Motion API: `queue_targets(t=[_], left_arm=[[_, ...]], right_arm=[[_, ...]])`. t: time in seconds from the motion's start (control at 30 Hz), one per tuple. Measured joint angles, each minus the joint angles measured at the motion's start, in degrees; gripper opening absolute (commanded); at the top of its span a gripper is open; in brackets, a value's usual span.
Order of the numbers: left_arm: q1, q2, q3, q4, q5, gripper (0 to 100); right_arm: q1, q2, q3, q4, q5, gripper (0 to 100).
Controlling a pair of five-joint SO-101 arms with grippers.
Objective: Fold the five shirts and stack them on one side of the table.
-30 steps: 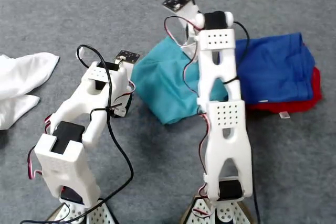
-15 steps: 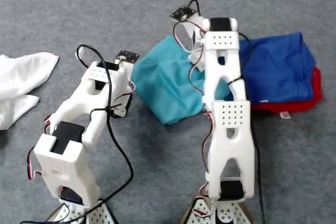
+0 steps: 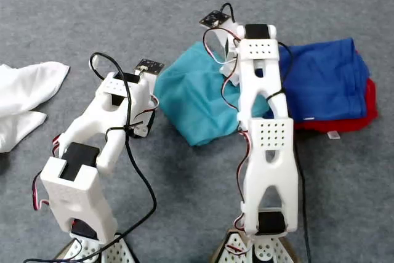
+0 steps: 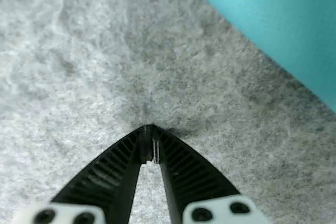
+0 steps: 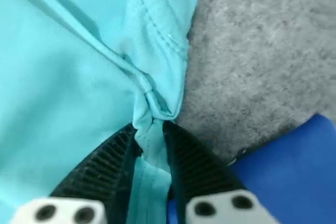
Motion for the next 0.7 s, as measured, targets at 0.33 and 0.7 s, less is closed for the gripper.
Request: queue_targets(t=[0.33,0.7], left_arm=[[0.0,0.0,0.0,0.0,0.0,2],[0.0,0.0,0.0,0.0,0.0,2]], right_arm=[[-0.4,0.0,-11.3,4.5,-1.2,2.2],[-5.7,0.0,-19.4,2.9,-0.5,1.3]])
